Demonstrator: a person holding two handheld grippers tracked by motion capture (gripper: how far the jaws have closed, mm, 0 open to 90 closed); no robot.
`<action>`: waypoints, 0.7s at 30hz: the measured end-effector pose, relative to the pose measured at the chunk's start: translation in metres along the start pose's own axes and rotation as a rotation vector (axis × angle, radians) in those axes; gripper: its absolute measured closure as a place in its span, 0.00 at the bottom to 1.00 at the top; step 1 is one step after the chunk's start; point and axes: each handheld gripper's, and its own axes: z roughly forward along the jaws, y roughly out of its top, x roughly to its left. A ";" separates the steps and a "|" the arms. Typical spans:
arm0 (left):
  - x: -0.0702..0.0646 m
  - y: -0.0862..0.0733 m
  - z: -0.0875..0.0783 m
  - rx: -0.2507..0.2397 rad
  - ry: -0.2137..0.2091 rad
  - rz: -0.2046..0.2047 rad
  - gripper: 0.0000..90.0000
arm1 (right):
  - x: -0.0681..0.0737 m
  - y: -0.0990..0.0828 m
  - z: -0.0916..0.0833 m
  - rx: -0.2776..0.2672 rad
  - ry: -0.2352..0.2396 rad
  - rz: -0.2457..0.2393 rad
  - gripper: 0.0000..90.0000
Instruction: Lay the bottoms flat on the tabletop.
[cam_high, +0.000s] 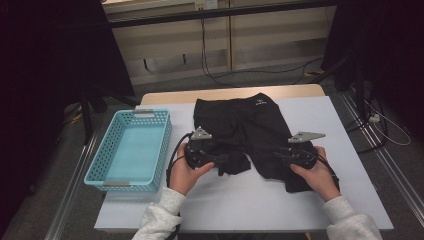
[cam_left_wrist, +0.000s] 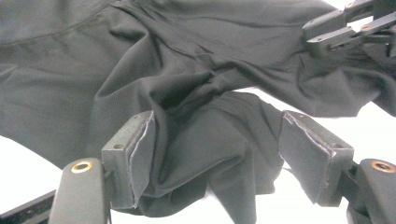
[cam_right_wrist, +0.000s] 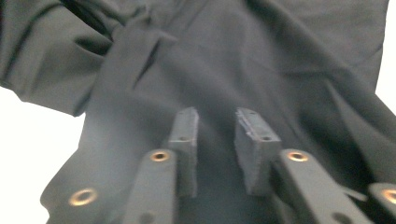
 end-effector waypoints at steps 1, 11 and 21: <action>-0.001 0.000 0.001 -0.003 -0.001 -0.006 0.31 | 0.001 0.001 -0.003 -0.010 0.002 -0.007 0.70; -0.007 0.008 0.007 -0.004 -0.025 0.012 0.29 | 0.020 -0.008 -0.025 -0.012 0.060 -0.063 0.59; -0.009 0.012 0.011 0.000 -0.032 0.027 0.28 | 0.042 -0.023 -0.043 0.008 0.101 -0.116 0.73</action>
